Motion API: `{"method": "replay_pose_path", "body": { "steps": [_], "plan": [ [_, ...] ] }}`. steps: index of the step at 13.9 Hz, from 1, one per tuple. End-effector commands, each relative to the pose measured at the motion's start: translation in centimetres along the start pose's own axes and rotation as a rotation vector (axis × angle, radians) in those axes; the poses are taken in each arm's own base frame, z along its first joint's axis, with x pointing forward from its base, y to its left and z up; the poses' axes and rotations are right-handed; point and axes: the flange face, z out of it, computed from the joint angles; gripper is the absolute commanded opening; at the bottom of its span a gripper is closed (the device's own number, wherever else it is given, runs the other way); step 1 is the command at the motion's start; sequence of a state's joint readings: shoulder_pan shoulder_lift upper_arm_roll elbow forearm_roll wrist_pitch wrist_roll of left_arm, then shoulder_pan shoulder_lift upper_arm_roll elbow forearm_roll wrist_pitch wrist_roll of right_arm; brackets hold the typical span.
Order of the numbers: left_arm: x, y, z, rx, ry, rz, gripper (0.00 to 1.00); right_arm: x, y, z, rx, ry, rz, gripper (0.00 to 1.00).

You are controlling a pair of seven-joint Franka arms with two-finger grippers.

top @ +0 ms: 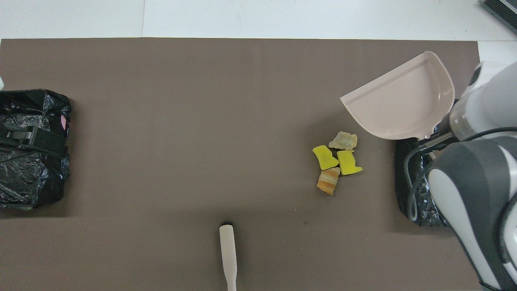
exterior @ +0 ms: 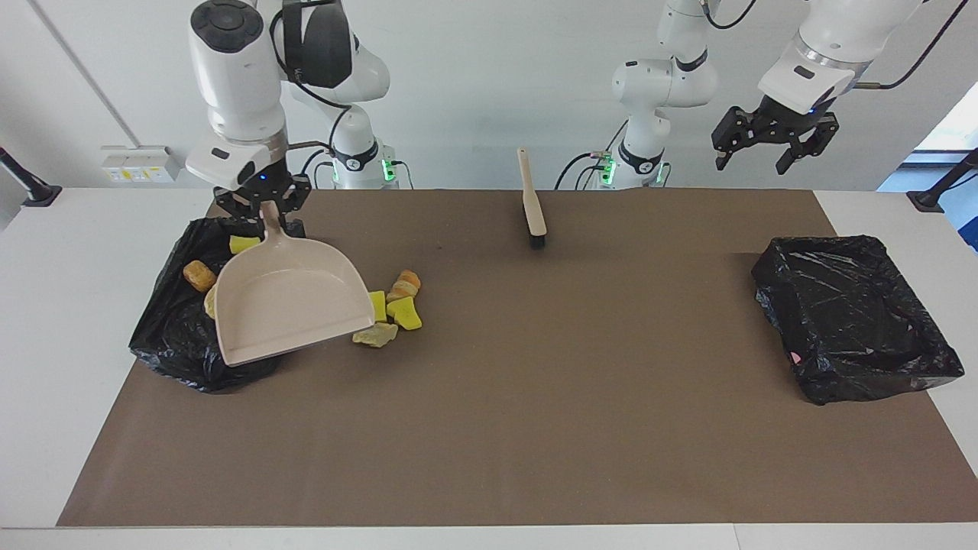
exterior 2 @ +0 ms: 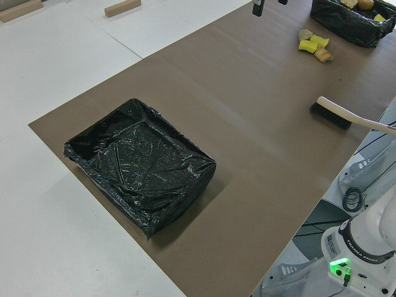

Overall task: Sweep and dump trash in bin
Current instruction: 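Carry the empty dustpan back and set it down with the right gripper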

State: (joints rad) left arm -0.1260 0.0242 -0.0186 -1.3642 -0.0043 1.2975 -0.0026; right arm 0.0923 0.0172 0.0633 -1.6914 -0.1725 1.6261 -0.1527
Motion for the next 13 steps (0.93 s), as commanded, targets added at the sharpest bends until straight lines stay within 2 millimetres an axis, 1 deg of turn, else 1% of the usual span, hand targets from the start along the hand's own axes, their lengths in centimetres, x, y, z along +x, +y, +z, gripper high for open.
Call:
{"method": "replay_pose_path", "body": {
  "steps": [1, 3, 4, 5, 6, 7, 10, 11, 12, 13],
  "plan": [
    [-0.1, -0.8, -1.0, 0.017, -0.003, -0.002, 1.00, 3.1, -5.3, 1.6, 0.066, 0.016, 0.125, 0.00],
    [-0.8, -1.5, -1.7, 0.015, 0.016, -0.010, 1.00, 5.5, -11.0, 3.2, 0.099, 0.018, 0.212, 0.00],
    [-1.0, -1.7, -1.4, 0.014, 0.007, -0.016, 1.00, 6.4, -14.4, 3.9, 0.112, 0.018, 0.244, 0.00],
    [-1.2, -2.0, -1.1, 0.013, -0.001, -0.022, 1.00, 7.5, -16.7, 3.9, 0.151, 0.037, 0.277, 0.00],
    [-1.4, -2.9, -1.0, 0.010, -0.003, -0.042, 1.00, 8.3, -19.2, 4.8, 0.170, 0.023, 0.290, 0.00],
    [-1.4, -3.4, -1.1, 0.005, -0.001, -0.057, 1.00, 9.2, -22.0, 5.1, 0.184, 0.030, 0.303, 0.00],
    [-1.7, -3.0, -1.2, 0.009, -0.004, -0.056, 1.00, 12.2, -29.6, 6.4, 0.222, 0.039, 0.407, 0.00],
    [-1.7, -3.1, -1.2, 0.009, -0.004, -0.059, 1.00, 13.1, -32.3, 7.2, 0.236, 0.046, 0.420, 0.00],
    [-1.6, -3.1, -1.2, 0.009, 0.002, -0.060, 1.00, 13.6, -34.8, 8.1, 0.248, 0.062, 0.433, 0.00],
    [-1.6, -3.4, -1.2, 0.006, 0.003, -0.065, 1.00, 13.8, -36.3, 8.9, 0.264, 0.069, 0.441, 0.00]
  ]
}}
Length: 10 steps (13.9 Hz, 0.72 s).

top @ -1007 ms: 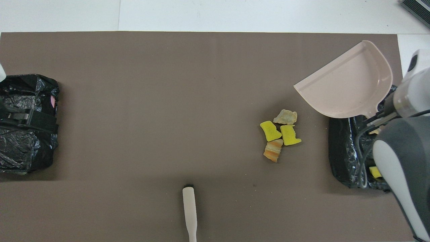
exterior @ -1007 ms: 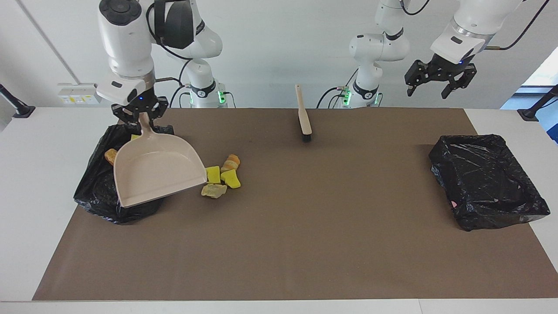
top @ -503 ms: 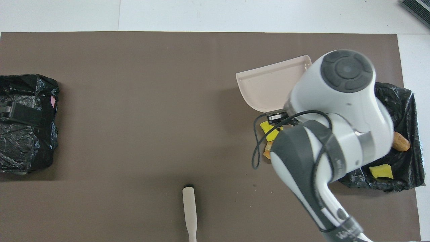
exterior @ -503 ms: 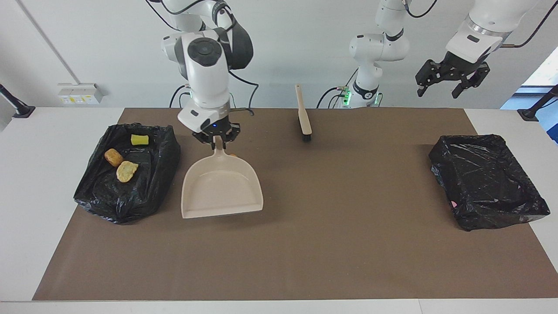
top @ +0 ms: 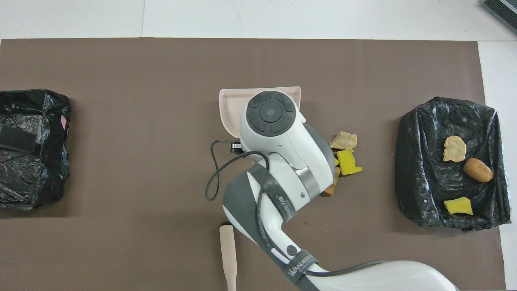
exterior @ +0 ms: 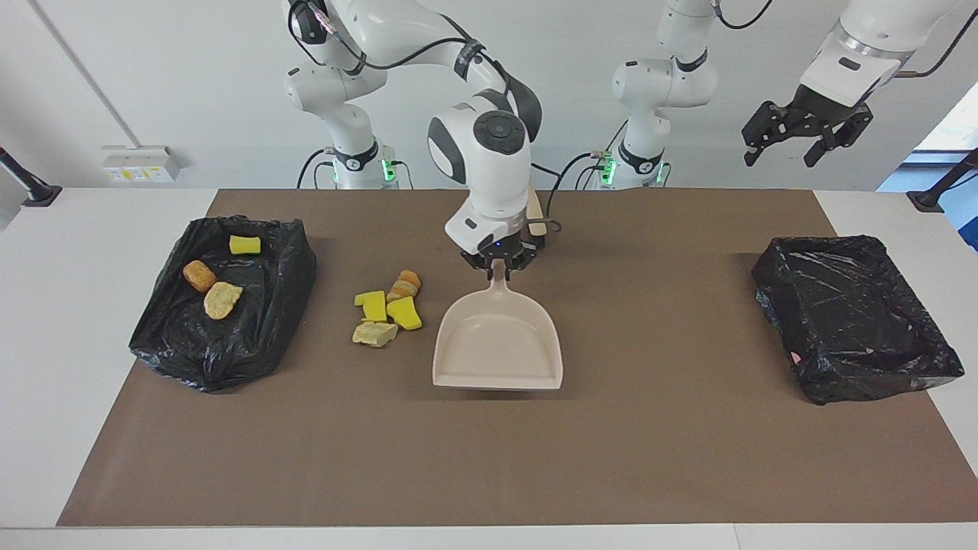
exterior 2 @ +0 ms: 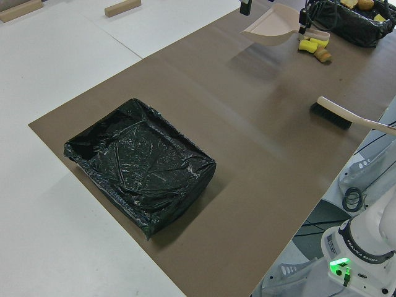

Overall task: Sweep and dump trash in bin
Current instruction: 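Carry the empty dustpan back and set it down with the right gripper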

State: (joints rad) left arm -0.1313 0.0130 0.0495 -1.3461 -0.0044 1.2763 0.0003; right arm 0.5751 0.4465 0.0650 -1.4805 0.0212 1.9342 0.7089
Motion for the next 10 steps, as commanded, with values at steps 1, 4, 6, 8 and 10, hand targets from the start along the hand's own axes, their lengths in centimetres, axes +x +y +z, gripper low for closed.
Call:
{"method": "replay_pose_path", "body": {
  "steps": [1, 4, 6, 8, 10],
  "plan": [
    [-0.7, -0.3, -0.1, 0.010, -0.006, -0.006, 1.00, 0.3, -3.6, 2.2, 0.071, -0.009, 0.043, 0.00],
    [-0.7, 0.0, -0.1, 0.009, -0.006, -0.001, 1.00, -0.5, -5.0, 3.5, 0.106, -0.001, -0.024, 0.00],
    [-0.7, 0.3, -0.1, 0.008, -0.003, 0.006, 1.00, -0.7, -5.1, 4.7, 0.116, 0.005, -0.043, 0.00],
    [-0.7, 0.5, -0.1, 0.006, -0.002, 0.008, 1.00, -0.8, -5.3, 7.0, 0.128, -0.003, -0.034, 0.00],
    [-1.0, 0.4, 0.0, 0.005, -0.009, 0.007, 1.00, -0.8, -5.3, 7.2, 0.151, -0.022, -0.014, 0.00]
  ]
}}
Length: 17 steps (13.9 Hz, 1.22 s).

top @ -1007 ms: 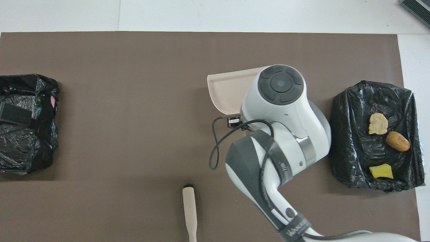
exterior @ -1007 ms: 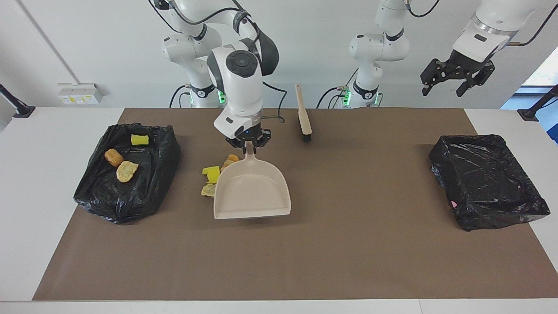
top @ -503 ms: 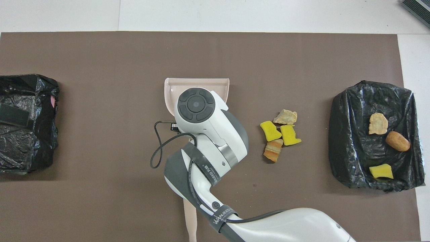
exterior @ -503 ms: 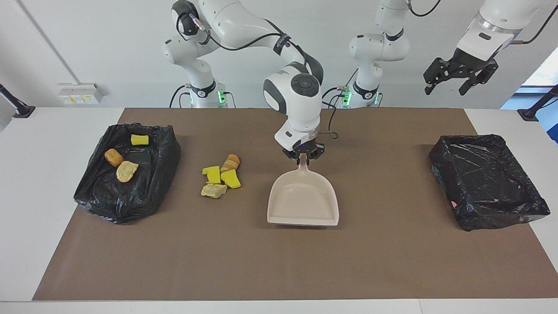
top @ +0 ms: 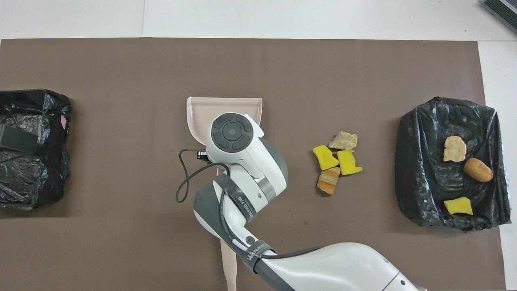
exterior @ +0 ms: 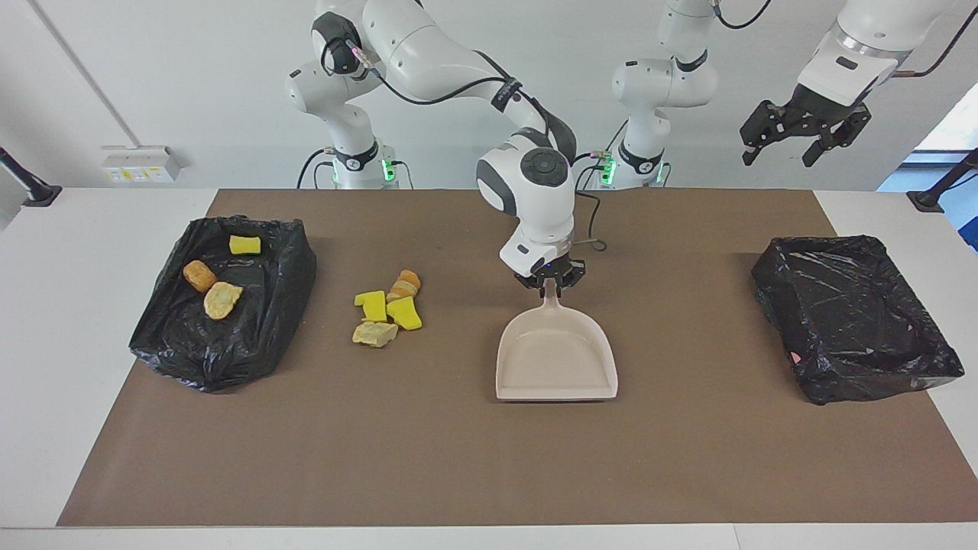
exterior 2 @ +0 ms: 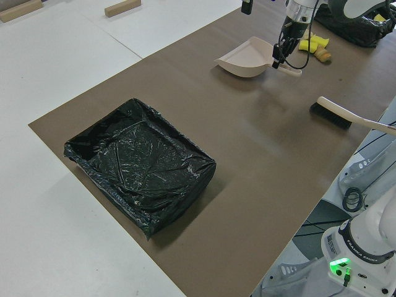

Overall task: Sweep and dump trash in bin
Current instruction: 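Carry the empty dustpan back and set it down with the right gripper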

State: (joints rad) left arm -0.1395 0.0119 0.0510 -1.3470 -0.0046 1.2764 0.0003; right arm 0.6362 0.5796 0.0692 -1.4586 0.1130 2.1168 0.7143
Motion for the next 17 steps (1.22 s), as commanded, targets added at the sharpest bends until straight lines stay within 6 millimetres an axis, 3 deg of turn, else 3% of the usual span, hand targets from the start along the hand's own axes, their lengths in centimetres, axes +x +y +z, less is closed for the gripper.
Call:
{"method": "replay_pose_path", "body": {
  "steps": [1, 2, 3, 4, 7, 8, 10, 13, 15, 17],
  "plan": [
    [-1.0, 0.0, 0.1, 0.004, -0.014, -0.001, 1.00, -0.1, 0.0, 0.5, 0.034, -0.019, -0.008, 0.03],
    [-1.1, -0.2, 0.1, 0.004, -0.019, -0.001, 1.00, 0.0, 0.1, 0.3, 0.030, -0.020, -0.007, 0.18],
    [-1.1, -0.3, 0.1, 0.004, -0.019, -0.003, 1.00, 0.1, 0.3, 0.2, 0.021, -0.023, -0.011, 0.46],
    [-1.0, -0.3, 0.1, 0.004, -0.011, -0.005, 1.00, -0.2, 0.2, -0.7, 0.024, -0.016, -0.028, 0.98],
    [-0.9, 0.5, 0.1, 0.005, -0.008, 0.011, 1.00, -2.5, -0.1, -4.3, 0.003, -0.048, -0.049, 1.00],
    [-0.9, 0.7, 0.3, 0.006, -0.011, 0.015, 1.00, -4.5, -0.6, -4.5, -0.011, -0.065, -0.070, 1.00],
    [-0.9, 0.8, 0.2, 0.006, -0.008, 0.021, 1.00, -7.6, 0.9, -6.0, -0.031, -0.077, -0.067, 1.00],
    [-0.7, 1.1, 0.2, 0.003, 0.012, 0.022, 1.00, -14.8, 3.2, -7.6, -0.087, -0.125, -0.118, 1.00],
    [-0.7, 2.4, 0.4, 0.006, 0.012, 0.048, 1.00, -20.4, 4.0, -6.4, -0.108, -0.169, -0.159, 1.00],
    [-0.6, 2.7, 0.4, 0.006, 0.013, 0.057, 1.00, -24.4, 4.7, -5.5, -0.079, -0.232, -0.156, 1.00]
  ]
}}
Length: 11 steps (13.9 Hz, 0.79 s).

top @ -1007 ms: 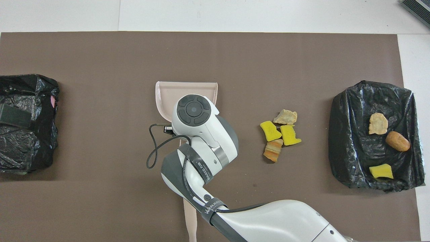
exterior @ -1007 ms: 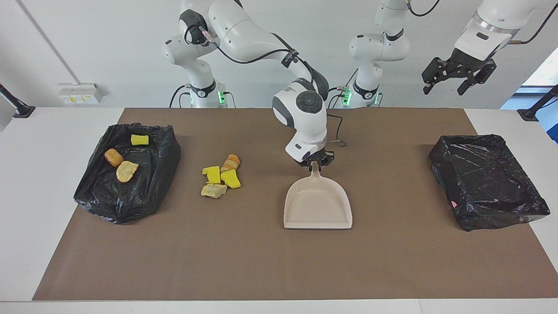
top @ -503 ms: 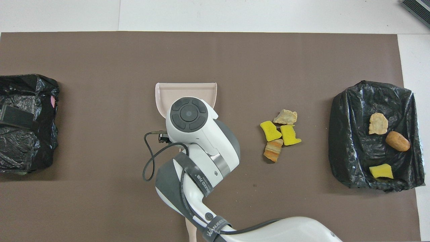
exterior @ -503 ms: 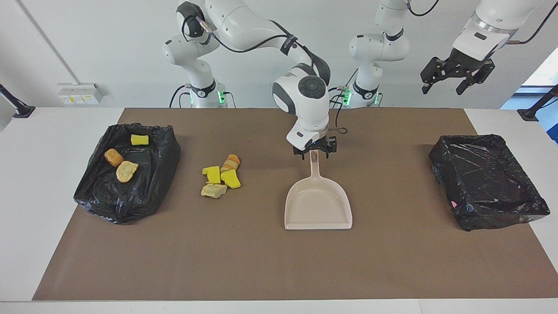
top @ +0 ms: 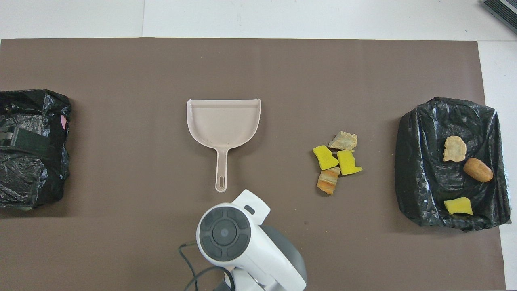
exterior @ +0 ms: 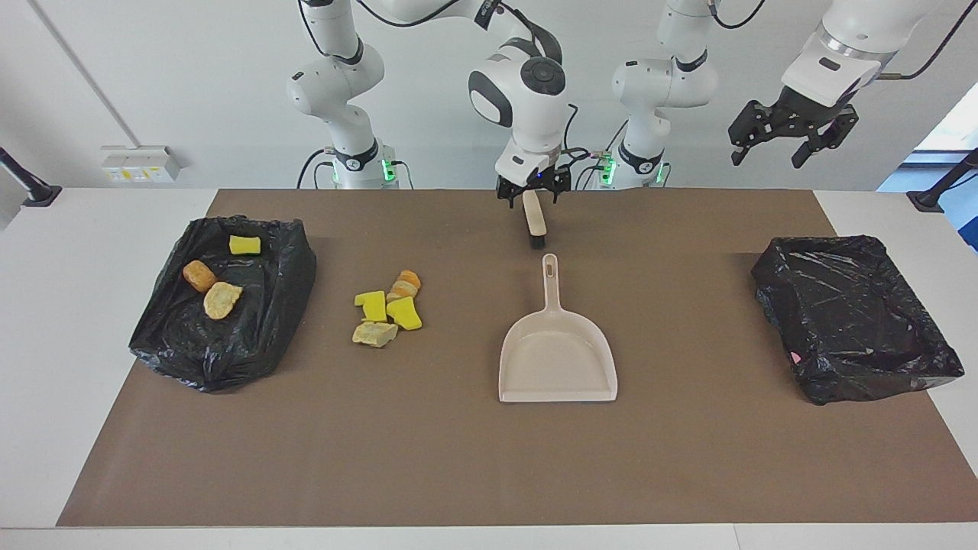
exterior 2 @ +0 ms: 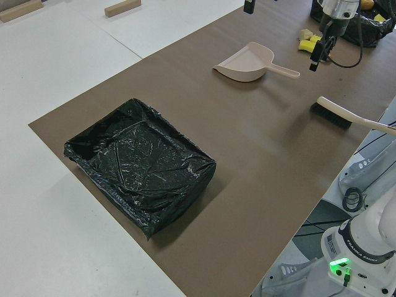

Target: Sweep and dump trash in bin

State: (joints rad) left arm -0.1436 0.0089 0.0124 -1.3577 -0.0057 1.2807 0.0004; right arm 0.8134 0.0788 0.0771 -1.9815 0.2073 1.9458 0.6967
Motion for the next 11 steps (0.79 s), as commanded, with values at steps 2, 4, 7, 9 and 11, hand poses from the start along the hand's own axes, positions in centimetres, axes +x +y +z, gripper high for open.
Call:
{"method": "replay_pose_path", "body": {
  "steps": [2, 4, 7, 9, 11],
  "plan": [
    [-0.4, 2.0, 0.0, 0.007, 0.035, 0.037, 1.00, -7.0, 0.7, 4.1, 0.056, -0.047, 0.010, 1.00],
    [-0.1, 4.2, 0.7, 0.011, 0.023, 0.074, 1.00, -9.1, -0.6, 7.3, 0.057, -0.023, 0.034, 1.00],
    [1.5, 6.7, 2.9, 0.010, 0.062, 0.097, 1.00, -11.0, -0.6, 10.3, 0.062, -0.036, 0.042, 1.00],
    [2.9, 9.4, 6.5, 0.010, 0.065, 0.129, 1.00, -13.1, -1.3, 11.1, 0.072, -0.060, 0.040, 1.00],
    [3.6, 12.9, 11.5, 0.008, 0.082, 0.126, 1.00, -13.3, -1.1, 11.3, 0.068, -0.063, 0.043, 0.98]
  ]
}}
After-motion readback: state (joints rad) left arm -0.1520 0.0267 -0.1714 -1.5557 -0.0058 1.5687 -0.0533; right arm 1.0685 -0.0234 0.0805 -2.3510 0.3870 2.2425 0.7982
